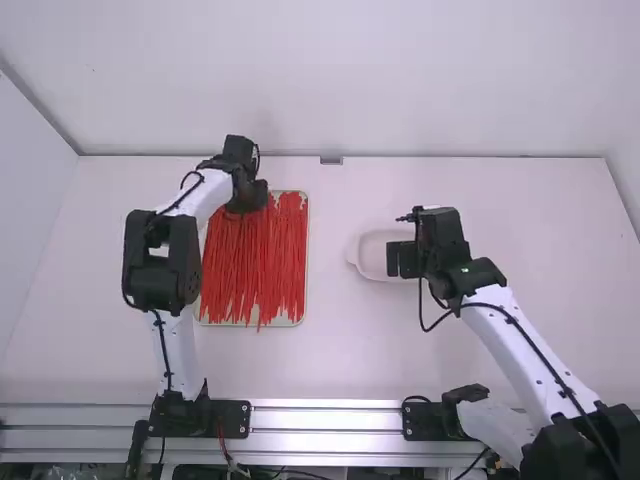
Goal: Fasten the cable tie
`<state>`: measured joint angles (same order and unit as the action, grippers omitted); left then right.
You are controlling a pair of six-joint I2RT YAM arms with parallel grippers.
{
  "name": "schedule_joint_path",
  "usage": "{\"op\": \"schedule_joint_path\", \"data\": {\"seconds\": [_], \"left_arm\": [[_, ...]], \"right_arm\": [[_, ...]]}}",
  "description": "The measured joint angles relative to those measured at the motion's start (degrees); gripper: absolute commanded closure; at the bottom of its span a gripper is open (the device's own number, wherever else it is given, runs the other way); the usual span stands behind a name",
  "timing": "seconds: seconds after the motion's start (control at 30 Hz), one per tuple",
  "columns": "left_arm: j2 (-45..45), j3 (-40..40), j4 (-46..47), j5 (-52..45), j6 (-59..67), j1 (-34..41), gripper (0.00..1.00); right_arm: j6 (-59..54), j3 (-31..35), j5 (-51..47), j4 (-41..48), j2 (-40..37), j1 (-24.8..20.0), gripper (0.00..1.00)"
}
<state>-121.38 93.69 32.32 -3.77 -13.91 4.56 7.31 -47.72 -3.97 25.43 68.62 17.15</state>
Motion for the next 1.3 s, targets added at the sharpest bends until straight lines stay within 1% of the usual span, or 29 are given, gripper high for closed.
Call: {"op": "schedule_joint_path", "data": {"seconds": [0.13,0.27,0.5,0.7,0.87,1.03,1.17,1.2,1.3], "left_arm": [[0.59,2.6,3.23,0.0,0.0,0.0,0.99],[3.76,3.34,4.85,-0.02,0.0,0.0,0.98],[15.41,3.58,8.39,2.56,0.0,0.31,0.99],[24.15,4.04,10.51,4.79,0.0,3.1,0.98],[28.81,3.45,10.97,7.3,0.0,5.44,0.98],[35.47,-0.96,10.99,10.34,0.0,7.13,0.99],[42.03,-7.1,8.5,11.61,0.0,7.23,0.99],[45.13,-10.29,6.47,11.78,0.0,7.26,0.99],[50.66,-16.28,2.75,12.02,0.0,7.23,0.99]], "right_arm": [[0.11,0.0,-0.04,0.0,0.02,0.0,0.02],[0.09,0.0,-0.04,-0.52,0.0,-0.02,0.02],[0.11,0.0,-0.07,-0.85,0.02,-0.02,0.02],[0.04,0.0,-0.07,-0.85,0.02,0.0,0.02],[0.13,0.0,-0.04,-0.87,0.02,0.0,0.02],[-0.07,0.0,-0.02,-0.87,0.0,0.0,0.02],[0.04,0.0,0.74,-1.62,0.0,0.0,0.02],[0.13,0.0,1.51,-2.16,0.0,0.0,0.02],[0.15,0.0,3.02,-2.47,0.02,0.0,0.02]]}}
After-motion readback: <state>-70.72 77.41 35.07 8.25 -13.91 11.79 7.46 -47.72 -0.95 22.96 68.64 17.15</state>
